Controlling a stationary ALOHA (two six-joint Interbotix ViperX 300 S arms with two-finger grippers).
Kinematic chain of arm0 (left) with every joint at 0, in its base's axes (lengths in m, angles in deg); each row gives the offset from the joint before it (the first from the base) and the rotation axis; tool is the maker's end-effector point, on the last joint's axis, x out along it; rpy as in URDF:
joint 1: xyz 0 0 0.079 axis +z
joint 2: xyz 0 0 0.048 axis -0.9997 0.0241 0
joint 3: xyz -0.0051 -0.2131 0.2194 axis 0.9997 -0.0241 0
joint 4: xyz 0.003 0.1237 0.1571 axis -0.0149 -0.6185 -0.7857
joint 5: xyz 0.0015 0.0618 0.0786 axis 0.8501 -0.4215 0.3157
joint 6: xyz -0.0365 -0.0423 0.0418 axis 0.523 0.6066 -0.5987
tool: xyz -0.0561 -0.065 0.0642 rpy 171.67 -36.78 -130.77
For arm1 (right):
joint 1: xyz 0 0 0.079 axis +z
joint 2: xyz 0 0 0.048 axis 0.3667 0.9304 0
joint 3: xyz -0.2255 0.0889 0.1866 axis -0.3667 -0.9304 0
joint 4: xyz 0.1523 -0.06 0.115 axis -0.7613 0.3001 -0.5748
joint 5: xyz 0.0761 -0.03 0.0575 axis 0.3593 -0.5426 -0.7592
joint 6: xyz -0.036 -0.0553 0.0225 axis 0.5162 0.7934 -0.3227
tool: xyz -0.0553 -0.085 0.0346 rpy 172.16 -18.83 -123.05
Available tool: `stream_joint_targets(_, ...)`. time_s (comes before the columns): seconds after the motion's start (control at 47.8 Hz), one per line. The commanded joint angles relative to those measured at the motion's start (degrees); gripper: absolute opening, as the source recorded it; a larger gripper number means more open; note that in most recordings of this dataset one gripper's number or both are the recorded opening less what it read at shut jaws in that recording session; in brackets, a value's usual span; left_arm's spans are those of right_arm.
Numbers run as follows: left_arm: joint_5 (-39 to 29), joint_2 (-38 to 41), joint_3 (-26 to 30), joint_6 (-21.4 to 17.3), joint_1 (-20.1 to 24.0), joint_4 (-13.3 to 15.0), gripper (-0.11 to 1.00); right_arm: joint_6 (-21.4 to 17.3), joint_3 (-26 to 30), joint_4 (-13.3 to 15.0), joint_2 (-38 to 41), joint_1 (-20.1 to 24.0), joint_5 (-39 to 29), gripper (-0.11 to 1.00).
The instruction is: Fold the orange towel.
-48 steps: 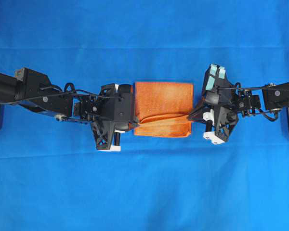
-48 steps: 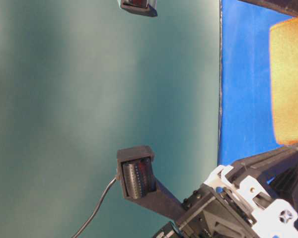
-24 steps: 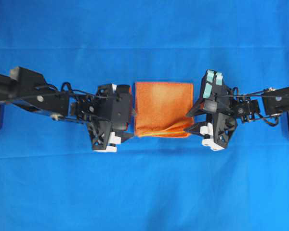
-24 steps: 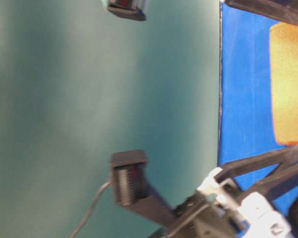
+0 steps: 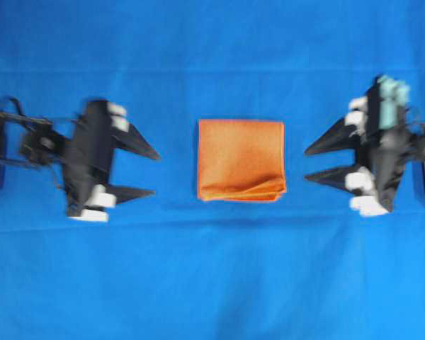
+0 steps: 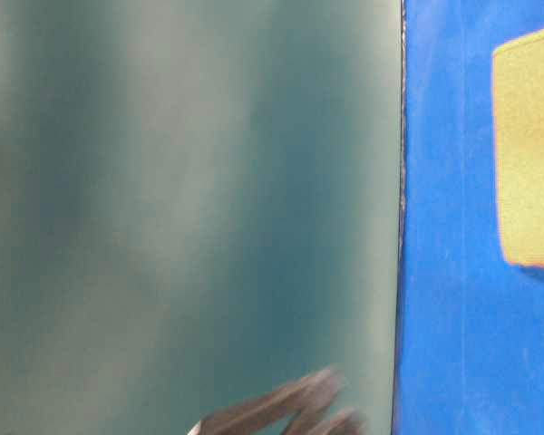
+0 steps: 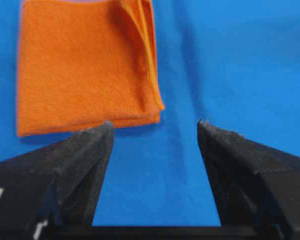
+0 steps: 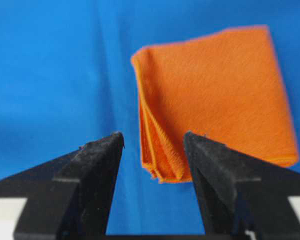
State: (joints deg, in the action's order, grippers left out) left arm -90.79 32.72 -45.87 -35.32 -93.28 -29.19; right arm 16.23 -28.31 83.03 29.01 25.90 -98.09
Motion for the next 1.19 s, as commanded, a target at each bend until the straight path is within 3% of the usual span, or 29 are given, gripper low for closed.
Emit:
stream_joint_targets(0.0, 1.41, -7.65, -2.29, -0.18, 0.18, 0.0, 0.62, 0.0, -0.44, 1.67, -6.24, -0.44, -1.58, 0.57)
stream_joint_targets(0.272, 2.55, -26.1, -10.72, -0.18, 1.23, 0.0, 0.62, -0.09, -3.69, 7.73, -20.92, -1.23, -8.53, 0.57)
stream_joint_targets(0.544, 2.55, -39.73, -19.51, -0.18, 3.34, 0.0, 0.62, -0.35, -10.99, 8.61, -31.38, -2.11, -7.91, 0.57)
stream_joint_targets(0.837, 2.9, -47.2, -26.54, 0.0, 6.68, 0.0, 0.62, -1.23, -16.79, 8.44, -32.7, -5.71, -4.13, 0.57)
stream_joint_targets(1.172, 2.81, -47.64, -27.42, 0.09, 7.21, 0.0, 0.62, -1.23, -17.14, 8.35, -32.26, -6.06, -3.87, 0.57)
